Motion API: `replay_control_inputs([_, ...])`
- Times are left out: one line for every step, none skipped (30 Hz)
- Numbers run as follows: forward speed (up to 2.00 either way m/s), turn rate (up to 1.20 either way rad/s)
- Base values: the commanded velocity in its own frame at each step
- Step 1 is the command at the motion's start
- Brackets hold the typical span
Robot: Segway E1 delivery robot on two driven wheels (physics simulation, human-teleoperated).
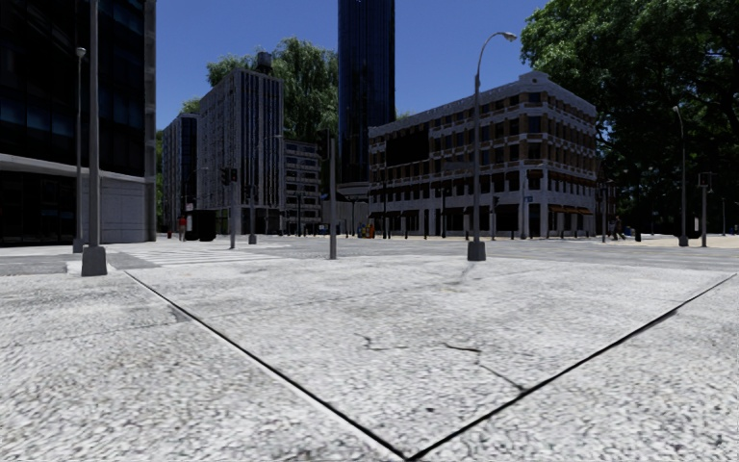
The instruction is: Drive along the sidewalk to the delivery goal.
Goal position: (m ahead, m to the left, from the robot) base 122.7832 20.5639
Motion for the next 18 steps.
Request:
replay_control_inputs([2.00,0.00])
replay_control_inputs([2.00,0.00])
replay_control_inputs([2.00,0.00])
replay_control_inputs([2.00,0.00])
replay_control_inputs([2.00,0.00])
replay_control_inputs([2.00,0.00])
replay_control_inputs([2.00,0.00])
replay_control_inputs([2.00,0.00])
replay_control_inputs([2.00,0.00])
replay_control_inputs([2.00,0.00])
replay_control_inputs([2.00,0.00])
replay_control_inputs([2.00,0.00])
replay_control_inputs([2.00,0.00])
replay_control_inputs([2.00,0.00])
replay_control_inputs([2.00,0.00])
replay_control_inputs([2.00,0.01])
replay_control_inputs([2.00,0.09])
replay_control_inputs([2.00,0.16])
